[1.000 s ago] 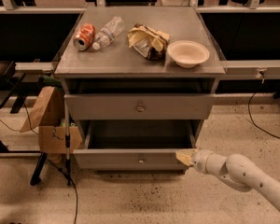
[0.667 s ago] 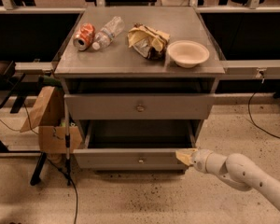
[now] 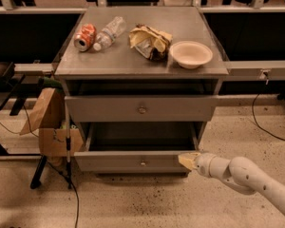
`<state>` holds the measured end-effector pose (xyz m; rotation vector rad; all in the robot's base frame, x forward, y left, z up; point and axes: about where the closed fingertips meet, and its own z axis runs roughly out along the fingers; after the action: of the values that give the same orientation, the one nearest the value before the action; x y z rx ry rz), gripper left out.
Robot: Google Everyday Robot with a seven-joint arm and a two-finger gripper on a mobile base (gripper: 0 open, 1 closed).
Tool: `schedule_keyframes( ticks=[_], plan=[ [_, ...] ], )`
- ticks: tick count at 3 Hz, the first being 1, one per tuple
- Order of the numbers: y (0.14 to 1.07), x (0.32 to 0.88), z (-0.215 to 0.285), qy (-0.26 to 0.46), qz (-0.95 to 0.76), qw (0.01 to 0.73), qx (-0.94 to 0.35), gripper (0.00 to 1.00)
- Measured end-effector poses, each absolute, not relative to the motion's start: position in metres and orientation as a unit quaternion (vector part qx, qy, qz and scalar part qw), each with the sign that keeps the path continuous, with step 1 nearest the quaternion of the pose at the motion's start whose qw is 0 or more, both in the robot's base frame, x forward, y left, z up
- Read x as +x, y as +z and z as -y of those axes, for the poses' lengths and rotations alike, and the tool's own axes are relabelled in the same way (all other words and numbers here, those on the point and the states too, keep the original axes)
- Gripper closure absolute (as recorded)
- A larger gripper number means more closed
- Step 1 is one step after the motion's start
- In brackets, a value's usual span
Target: Close middle drawer
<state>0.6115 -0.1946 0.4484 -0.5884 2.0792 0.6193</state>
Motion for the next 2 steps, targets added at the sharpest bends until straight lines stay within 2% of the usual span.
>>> schedule_keyframes(
  ticks=[2],
  plan=[
    [0.4468,0.6127,0.1964,0.248,-0.834,0.431,-0.241,1.00]
  ],
)
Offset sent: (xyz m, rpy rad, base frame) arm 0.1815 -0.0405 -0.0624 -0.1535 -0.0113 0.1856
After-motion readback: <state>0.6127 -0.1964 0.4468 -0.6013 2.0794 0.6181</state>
